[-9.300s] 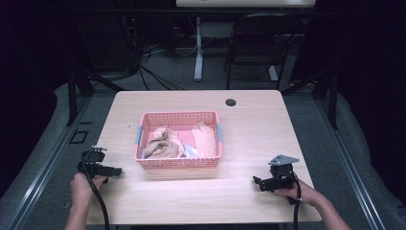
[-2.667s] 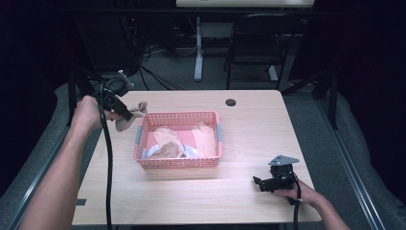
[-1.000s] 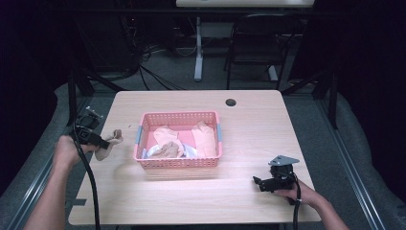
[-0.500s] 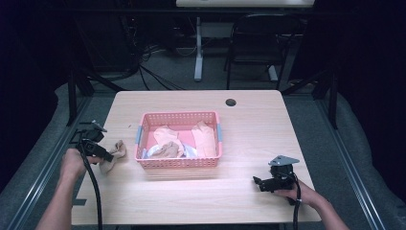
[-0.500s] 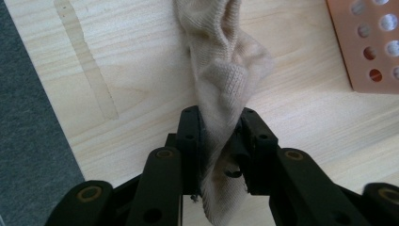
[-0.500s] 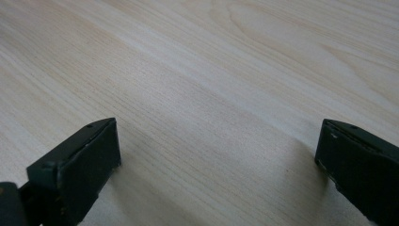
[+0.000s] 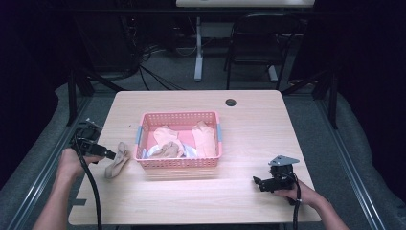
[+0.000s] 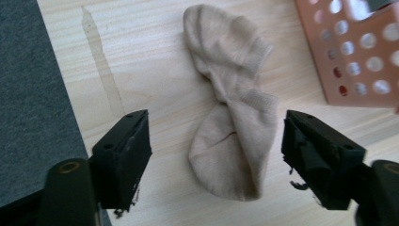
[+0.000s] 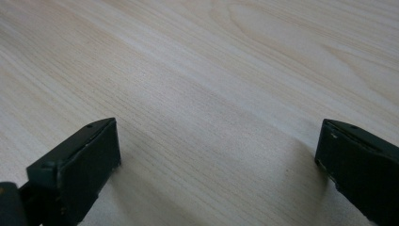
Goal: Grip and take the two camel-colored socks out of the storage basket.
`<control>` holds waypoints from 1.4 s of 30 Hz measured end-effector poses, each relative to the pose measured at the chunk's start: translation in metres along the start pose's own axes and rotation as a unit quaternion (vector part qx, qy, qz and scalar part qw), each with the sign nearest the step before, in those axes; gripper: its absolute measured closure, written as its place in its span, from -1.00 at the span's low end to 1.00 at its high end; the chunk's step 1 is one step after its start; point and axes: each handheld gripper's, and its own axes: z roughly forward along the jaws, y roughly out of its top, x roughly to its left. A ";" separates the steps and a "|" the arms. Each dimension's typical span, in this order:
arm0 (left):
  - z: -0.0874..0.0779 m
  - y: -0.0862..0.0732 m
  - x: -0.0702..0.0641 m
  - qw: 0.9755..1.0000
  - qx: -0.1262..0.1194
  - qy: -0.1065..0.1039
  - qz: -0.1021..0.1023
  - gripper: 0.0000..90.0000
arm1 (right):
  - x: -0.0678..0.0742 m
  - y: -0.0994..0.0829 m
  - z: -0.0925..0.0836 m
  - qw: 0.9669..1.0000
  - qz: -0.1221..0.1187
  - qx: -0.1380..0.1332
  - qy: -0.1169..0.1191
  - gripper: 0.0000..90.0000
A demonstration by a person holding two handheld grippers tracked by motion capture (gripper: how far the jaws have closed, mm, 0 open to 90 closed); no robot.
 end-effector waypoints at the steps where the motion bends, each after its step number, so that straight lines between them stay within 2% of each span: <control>1: -0.002 0.001 -0.001 1.000 -0.003 -0.001 0.003 -0.55 | 0.000 0.000 0.000 1.000 0.000 0.000 0.000 -1.00; 4: -0.012 0.004 -0.005 1.000 -0.007 0.004 0.008 -0.67 | 0.000 0.000 0.000 1.000 -0.001 -0.002 0.000 -1.00; 5: -0.019 0.006 -0.008 1.000 -0.011 0.008 0.014 -0.69 | 0.000 0.000 0.000 1.000 0.000 0.000 0.000 -1.00; 10: -0.035 0.013 -0.014 0.999 -0.018 0.013 0.027 -0.72 | 0.000 0.000 0.000 1.000 0.000 0.000 0.000 -1.00; 14: -0.042 0.016 -0.015 0.999 -0.021 0.016 0.028 -0.79 | 0.000 0.000 0.000 1.000 0.000 0.001 0.000 -1.00; 19: -0.063 0.024 -0.020 0.999 -0.027 0.025 0.034 -0.86 | 0.000 0.000 0.000 1.000 0.000 0.000 0.000 -1.00; 20: -0.063 0.024 -0.020 0.999 -0.027 0.025 0.034 -0.87 | 0.000 0.000 0.000 1.000 0.000 0.000 0.000 -1.00; 23: -0.073 0.031 -0.029 0.998 -0.035 0.030 0.048 -0.90 | 0.000 0.000 0.000 1.000 0.000 0.000 0.000 -1.00; 26: -0.076 0.034 -0.034 0.997 -0.036 0.032 0.053 -0.92 | 0.000 0.000 0.000 1.000 0.000 0.000 0.000 -1.00; 30: -0.079 0.043 -0.047 0.996 -0.034 0.032 0.076 -0.92 | 0.000 0.000 0.000 1.000 0.000 0.000 0.000 -1.00; 32: -0.079 0.044 -0.050 0.996 -0.034 0.032 0.080 -0.91 | 0.000 0.000 0.000 1.000 0.000 0.001 0.000 -1.00; 36: -0.078 0.053 -0.063 0.994 -0.035 0.030 0.100 -0.90 | 0.000 0.000 0.000 1.000 0.000 0.000 0.000 -1.00; 42: -0.075 0.059 -0.077 0.992 -0.037 0.023 0.115 -0.93 | 0.000 0.000 0.000 1.000 0.000 0.001 -0.001 -1.00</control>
